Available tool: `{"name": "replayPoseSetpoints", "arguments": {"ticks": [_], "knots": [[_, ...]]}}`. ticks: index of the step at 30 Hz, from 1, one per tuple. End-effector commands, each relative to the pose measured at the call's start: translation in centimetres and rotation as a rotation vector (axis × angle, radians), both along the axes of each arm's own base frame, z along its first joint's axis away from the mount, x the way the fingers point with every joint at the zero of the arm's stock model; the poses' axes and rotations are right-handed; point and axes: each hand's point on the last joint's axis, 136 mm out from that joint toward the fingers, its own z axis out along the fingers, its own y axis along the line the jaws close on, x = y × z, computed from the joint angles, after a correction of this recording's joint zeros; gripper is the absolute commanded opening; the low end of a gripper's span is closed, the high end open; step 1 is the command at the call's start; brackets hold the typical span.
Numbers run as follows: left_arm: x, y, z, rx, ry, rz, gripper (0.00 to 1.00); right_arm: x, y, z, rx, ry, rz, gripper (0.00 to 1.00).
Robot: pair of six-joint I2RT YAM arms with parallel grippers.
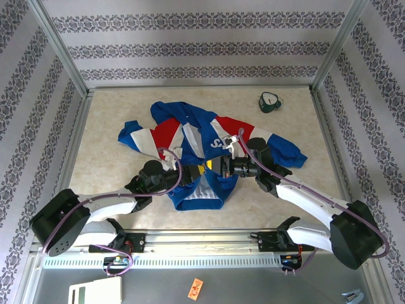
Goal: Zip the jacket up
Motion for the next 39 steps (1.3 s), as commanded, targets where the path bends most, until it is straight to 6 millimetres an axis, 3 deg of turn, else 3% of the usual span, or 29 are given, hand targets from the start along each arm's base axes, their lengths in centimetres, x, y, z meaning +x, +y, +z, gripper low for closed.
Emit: {"name": "replayPoseSetpoints", "arguments": {"ticks": [1, 8, 13, 17, 20, 24, 25, 31, 39], "knots": [[-0.5, -0.5, 2.4, -0.073, -0.06, -0.019, 0.33, -0.2, 0.0, 1.5, 0.04, -0.056, 0.014, 0.0], [-0.8, 0.5, 2.8, -0.061, -0.072, 0.01, 0.38, -0.5, -0.2, 1.2, 0.036, -0.055, 0.013, 0.0], [-0.8, 0.4, 3.3, -0.061, -0.078, 0.005, 0.29, -0.5, -0.1, 1.4, 0.039, -0.055, 0.017, 0.0], [-0.9, 0.0, 3.1, -0.047, -0.073, -0.009, 0.28, -0.6, -0.1, 1.6, 0.042, -0.06, 0.019, 0.0], [-0.9, -0.3, 3.0, -0.042, -0.068, -0.018, 0.22, -0.5, -0.1, 1.7, 0.044, -0.062, 0.017, 0.0], [-1.1, -0.4, 2.9, -0.02, -0.068, -0.03, 0.0, -0.4, -0.1, 1.7, 0.044, -0.06, 0.012, 0.0], [-1.1, -0.4, 2.8, -0.006, -0.066, -0.031, 0.0, -0.4, -0.1, 1.7, 0.043, -0.058, 0.009, 0.0], [-2.1, 0.2, 1.6, 0.195, -0.028, -0.072, 0.0, 0.3, 0.1, 1.8, 0.044, -0.05, -0.007, 0.0], [-3.0, 2.0, -1.4, 0.484, 0.082, -0.096, 0.0, 1.6, 0.6, 1.2, 0.042, -0.018, -0.033, 0.0]]}}
